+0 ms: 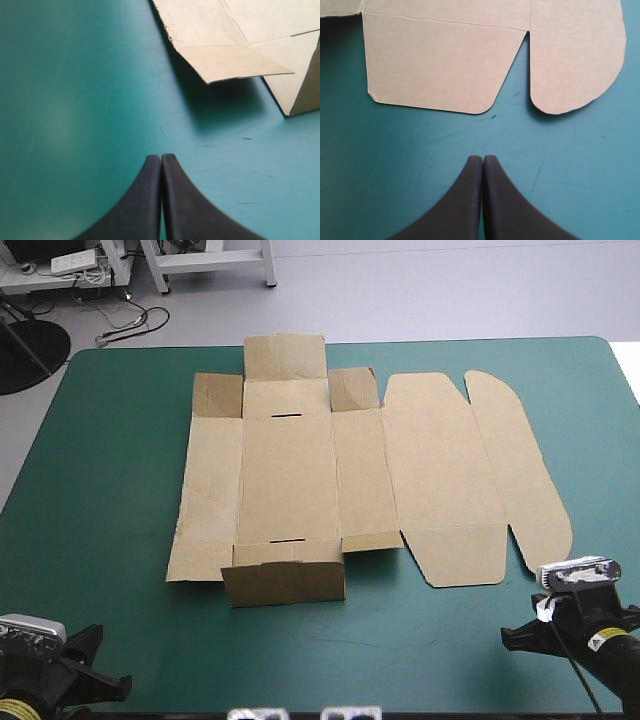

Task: Fold the box

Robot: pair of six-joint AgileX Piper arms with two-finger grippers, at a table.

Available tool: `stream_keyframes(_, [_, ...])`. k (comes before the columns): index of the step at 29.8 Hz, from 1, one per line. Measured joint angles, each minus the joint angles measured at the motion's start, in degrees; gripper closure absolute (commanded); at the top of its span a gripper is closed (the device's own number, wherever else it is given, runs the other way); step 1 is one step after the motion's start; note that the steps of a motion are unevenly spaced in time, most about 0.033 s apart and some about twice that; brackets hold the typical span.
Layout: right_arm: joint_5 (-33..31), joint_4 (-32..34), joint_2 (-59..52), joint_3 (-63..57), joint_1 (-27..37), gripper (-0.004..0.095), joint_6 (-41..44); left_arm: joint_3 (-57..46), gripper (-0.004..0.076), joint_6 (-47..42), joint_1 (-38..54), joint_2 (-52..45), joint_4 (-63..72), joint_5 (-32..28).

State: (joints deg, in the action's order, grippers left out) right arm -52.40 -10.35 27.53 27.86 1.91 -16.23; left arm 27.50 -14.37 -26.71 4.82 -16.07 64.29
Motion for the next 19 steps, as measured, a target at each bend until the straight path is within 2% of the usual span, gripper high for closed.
stream_keyframes(13, [0.1, 0.0, 0.0, 0.0, 0.0, 0.0923, 0.0, 0.0, 0.0734, 0.0, 0.0, 0.0, 0.0, -0.1])
stream_keyframes(19, [0.1, 0.0, 0.0, 0.0, 0.0, 0.0923, 0.0, 5.5, 0.0734, 0.0, 0.0, 1.1, 0.1, -0.2])
